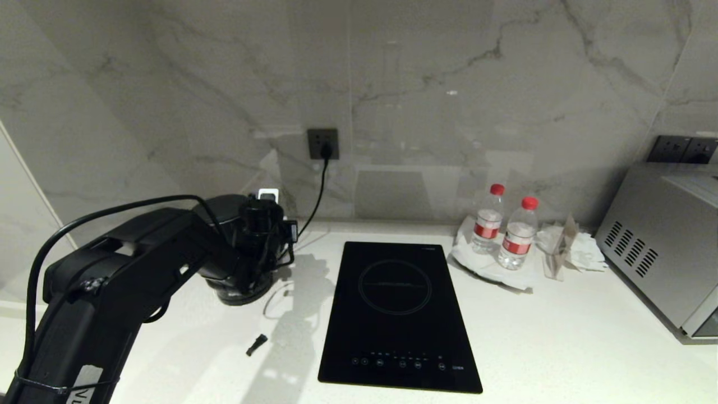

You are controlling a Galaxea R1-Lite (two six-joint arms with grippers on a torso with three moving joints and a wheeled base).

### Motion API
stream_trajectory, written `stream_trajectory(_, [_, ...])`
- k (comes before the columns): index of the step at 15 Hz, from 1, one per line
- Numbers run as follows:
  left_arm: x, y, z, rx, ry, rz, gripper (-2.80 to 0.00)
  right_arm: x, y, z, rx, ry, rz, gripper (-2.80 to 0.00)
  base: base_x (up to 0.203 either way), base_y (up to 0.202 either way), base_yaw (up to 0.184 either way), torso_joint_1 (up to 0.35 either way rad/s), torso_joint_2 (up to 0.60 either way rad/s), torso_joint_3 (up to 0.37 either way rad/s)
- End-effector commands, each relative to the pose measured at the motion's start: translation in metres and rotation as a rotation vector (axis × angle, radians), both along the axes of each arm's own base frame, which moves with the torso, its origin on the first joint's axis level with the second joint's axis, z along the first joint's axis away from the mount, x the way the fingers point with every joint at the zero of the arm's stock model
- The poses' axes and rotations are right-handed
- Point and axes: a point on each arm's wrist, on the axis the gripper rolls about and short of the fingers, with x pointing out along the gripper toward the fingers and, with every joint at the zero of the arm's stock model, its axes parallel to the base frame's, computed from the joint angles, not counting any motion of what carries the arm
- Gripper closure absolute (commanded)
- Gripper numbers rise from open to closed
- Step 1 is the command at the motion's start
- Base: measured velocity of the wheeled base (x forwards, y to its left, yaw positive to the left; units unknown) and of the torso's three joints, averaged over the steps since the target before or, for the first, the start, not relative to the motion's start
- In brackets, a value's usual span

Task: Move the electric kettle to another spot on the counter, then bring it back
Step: Place it on the power base

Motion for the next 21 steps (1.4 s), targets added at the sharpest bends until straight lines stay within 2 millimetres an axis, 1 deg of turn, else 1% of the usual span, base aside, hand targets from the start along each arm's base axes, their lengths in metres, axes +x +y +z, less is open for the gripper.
stream_trajectory(1, [0.001,0.004,0.001,-0.001,-0.007,0.01,0.0,0.0,0.0,0.0,0.0,-0.002,0.0,0.0,0.0,0.0,0.0,0.0,0.0,0.0])
stream_trajectory(5, [-0.001,0.007,-0.002,0.002,0.007,0.015,0.0,0.0,0.0,0.0,0.0,-0.002,0.0,0.0,0.0,0.0,0.0,0.0,0.0,0.0])
stream_trajectory(8, [-0.008,0.0,-0.005,0.009,0.026,0.002,0.0,0.0,0.0,0.0,0.0,-0.002,0.0,0.0,0.0,0.0,0.0,0.0,0.0,0.0])
stream_trajectory(9, [-0.007,0.0,-0.005,0.011,0.021,0.016,-2.8,0.0,0.0,0.0,0.0,-0.002,0.0,0.0,0.0,0.0,0.0,0.0,0.0,0.0])
stream_trajectory(14, [-0.013,0.0,0.0,0.009,0.023,0.015,-2.8,0.0,0.0,0.0,0.0,-0.002,0.0,0.0,0.0,0.0,0.0,0.0,0.0,0.0])
stream_trajectory(18, [-0.032,0.003,-0.007,-0.025,0.086,0.018,-2.8,0.0,0.0,0.0,0.0,-0.002,0.0,0.0,0.0,0.0,0.0,0.0,0.0,0.0])
stream_trajectory(20, [-0.045,0.01,-0.015,-0.035,0.134,0.028,-2.8,0.0,0.0,0.0,0.0,-0.002,0.0,0.0,0.0,0.0,0.0,0.0,0.0,0.0])
stream_trajectory(21, [-0.05,0.014,-0.015,-0.042,0.129,0.033,-2.8,0.0,0.0,0.0,0.0,-0.001,0.0,0.0,0.0,0.0,0.0,0.0,0.0,0.0])
